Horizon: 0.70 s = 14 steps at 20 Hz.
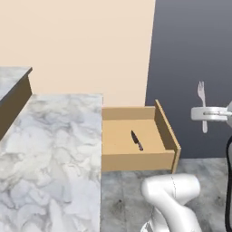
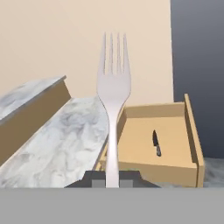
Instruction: Pick up the metallic utensils from the counter and place them in the open drawer. Make sure not to pick up any wooden utensils.
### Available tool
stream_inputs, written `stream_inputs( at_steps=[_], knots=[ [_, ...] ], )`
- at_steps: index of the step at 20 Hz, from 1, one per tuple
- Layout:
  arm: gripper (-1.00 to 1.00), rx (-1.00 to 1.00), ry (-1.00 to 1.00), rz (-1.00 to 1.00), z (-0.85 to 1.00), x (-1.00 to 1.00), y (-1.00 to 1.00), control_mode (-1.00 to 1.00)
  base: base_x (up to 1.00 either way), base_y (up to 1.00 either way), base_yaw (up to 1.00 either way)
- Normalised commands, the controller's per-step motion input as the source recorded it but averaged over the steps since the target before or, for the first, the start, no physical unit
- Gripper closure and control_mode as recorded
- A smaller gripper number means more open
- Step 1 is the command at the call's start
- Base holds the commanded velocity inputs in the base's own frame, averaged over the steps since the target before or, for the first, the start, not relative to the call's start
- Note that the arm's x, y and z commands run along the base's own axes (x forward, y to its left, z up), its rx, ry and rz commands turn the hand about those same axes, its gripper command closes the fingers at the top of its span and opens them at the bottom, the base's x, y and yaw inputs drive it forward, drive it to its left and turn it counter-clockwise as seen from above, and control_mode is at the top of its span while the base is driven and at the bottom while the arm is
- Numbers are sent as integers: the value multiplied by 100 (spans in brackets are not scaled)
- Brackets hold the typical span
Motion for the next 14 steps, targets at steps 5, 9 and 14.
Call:
stream_inputs(
  at_steps=[5, 9, 14],
  knots=[
    [100, 0, 0, 0, 0, 0, 0, 100, 75, -2, 0],
    [100, 0, 0, 0, 0, 0, 0, 100, 65, 0, 0],
    [100, 0, 0, 0, 0, 0, 0, 100, -10, 1, -1]
  ],
)
